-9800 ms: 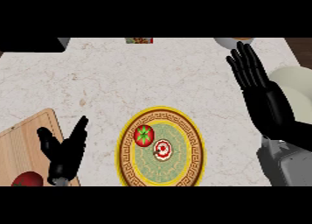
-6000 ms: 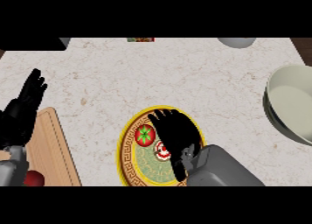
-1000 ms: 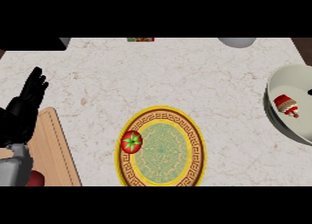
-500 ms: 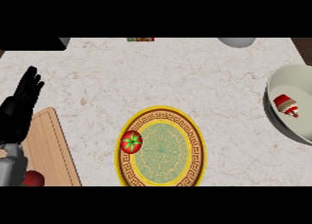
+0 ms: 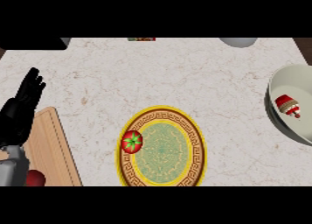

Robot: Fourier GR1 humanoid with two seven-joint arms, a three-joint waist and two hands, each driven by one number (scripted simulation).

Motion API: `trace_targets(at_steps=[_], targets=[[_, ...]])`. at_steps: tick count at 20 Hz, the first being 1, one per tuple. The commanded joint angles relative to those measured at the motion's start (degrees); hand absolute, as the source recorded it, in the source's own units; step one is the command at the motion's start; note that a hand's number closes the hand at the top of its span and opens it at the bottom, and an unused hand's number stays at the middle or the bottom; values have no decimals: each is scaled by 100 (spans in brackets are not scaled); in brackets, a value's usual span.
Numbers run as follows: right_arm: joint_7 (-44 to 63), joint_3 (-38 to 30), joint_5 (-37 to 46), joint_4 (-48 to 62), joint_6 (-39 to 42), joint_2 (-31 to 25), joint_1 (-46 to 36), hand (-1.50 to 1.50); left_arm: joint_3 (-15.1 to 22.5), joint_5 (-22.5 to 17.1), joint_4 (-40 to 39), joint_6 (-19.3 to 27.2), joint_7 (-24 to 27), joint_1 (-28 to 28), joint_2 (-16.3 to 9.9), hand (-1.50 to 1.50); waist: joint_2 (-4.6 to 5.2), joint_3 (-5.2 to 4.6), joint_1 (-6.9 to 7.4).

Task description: Pick the cupcake from the plate and place it in the bowl

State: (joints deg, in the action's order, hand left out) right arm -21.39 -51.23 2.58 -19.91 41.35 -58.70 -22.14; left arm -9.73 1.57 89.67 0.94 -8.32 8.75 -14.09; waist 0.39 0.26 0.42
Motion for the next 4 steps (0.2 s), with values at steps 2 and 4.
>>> trace_targets(at_steps=[2,4], targets=[[-438,-207,-285,331,901,-505,294,-150,-90,-87,139,-165,136,-199,-111,0,-17,-1,14],[-385,-238,-379,407,965,-517,219,-150,-170,-132,-226,-93,160,44,-50,0,0,2,-3]])
